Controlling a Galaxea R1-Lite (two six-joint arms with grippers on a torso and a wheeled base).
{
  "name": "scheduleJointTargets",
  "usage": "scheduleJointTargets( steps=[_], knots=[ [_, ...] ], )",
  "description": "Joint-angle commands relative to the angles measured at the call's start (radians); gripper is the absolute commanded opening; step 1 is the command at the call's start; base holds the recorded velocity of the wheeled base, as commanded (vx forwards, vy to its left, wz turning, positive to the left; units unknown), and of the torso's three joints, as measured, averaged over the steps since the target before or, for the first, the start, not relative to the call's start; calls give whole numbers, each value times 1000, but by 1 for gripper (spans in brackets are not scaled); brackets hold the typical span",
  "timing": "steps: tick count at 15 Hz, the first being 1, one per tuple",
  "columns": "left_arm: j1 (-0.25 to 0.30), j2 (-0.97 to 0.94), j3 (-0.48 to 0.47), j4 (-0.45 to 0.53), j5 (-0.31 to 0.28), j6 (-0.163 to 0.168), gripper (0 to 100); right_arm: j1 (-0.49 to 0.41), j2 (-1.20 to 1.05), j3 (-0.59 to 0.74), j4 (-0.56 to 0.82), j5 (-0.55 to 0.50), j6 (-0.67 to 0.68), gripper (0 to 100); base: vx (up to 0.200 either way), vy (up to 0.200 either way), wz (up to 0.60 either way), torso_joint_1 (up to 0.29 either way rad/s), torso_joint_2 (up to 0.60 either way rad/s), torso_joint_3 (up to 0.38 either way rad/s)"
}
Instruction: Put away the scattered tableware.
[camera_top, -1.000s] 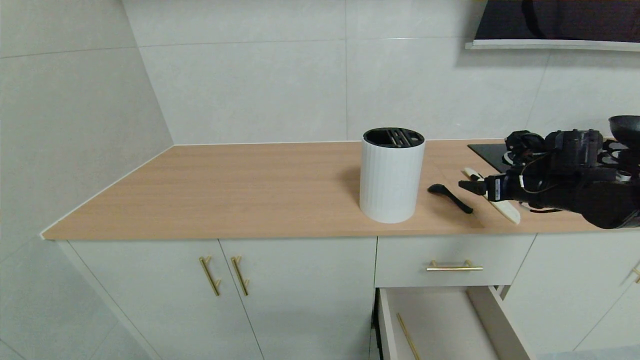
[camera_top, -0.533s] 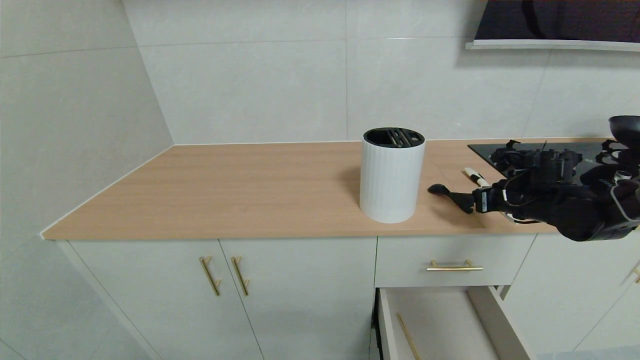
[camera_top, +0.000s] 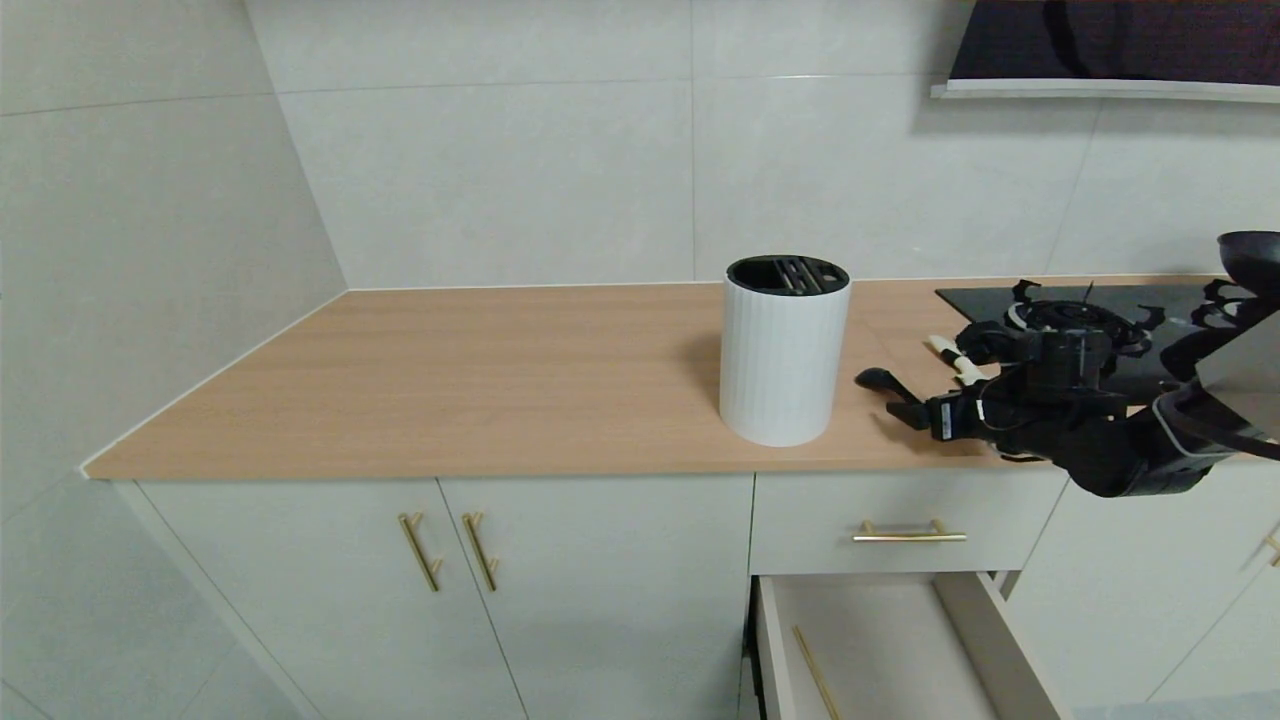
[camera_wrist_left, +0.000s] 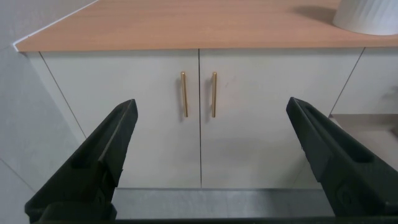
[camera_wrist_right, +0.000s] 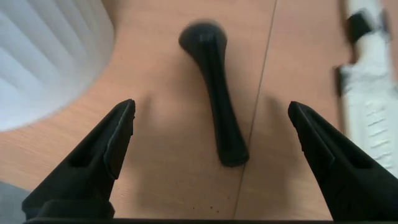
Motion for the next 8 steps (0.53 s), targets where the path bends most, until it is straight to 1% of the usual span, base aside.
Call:
scheduleJointTargets(
  steps=[1,8],
  knots=[
    [0,2,0,0,1,0,100,0,41,-15,0,-1,0,100,0,0,0,0,0,0],
    [0,2,0,0,1,0,100,-6,58,-35,0,-8,1,100,0,0,0,0,0,0]
  ],
)
